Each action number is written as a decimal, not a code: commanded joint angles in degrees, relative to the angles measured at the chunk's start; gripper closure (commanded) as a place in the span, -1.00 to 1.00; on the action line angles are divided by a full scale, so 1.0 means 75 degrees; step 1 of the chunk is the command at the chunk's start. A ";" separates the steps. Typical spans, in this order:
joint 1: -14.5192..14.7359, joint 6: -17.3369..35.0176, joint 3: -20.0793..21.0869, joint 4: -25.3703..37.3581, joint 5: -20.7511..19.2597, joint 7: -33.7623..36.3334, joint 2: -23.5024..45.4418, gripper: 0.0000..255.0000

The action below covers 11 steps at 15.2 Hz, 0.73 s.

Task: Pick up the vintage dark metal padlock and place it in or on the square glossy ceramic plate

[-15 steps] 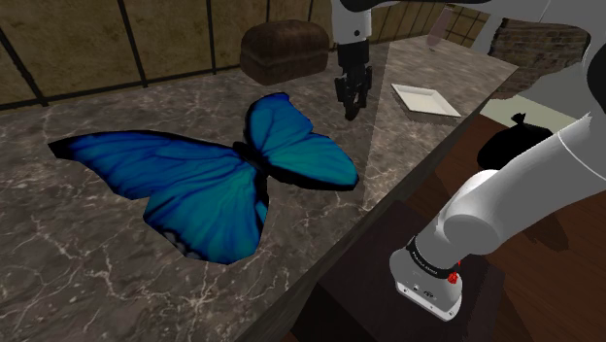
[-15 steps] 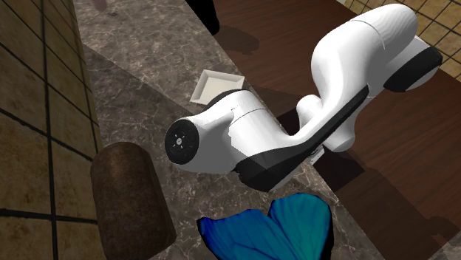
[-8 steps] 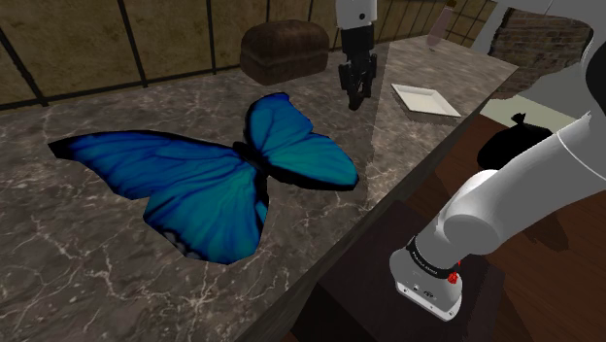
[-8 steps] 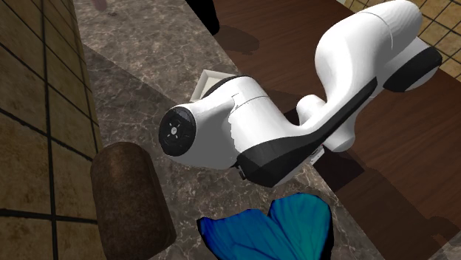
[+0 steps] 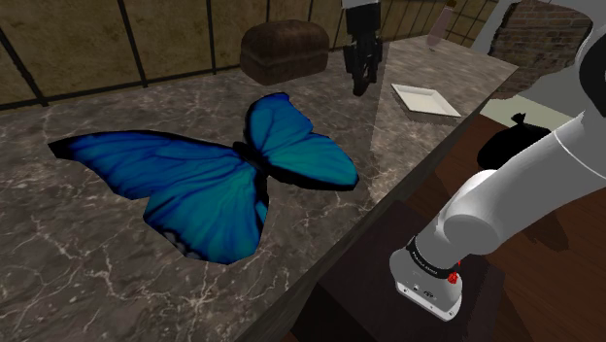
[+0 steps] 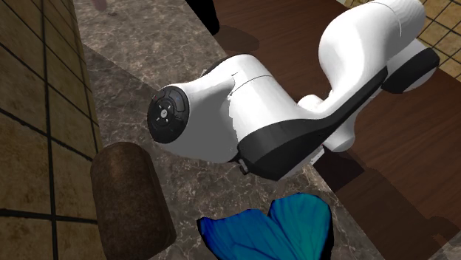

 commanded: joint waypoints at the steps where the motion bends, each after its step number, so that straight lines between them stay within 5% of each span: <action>1: 0.0000 -0.0230 0.0003 0.0288 -0.0006 -0.0007 0.0060 1.00; 11: -0.0570 -0.0101 -0.0897 -0.0194 -0.0843 -0.1598 -0.0431 1.00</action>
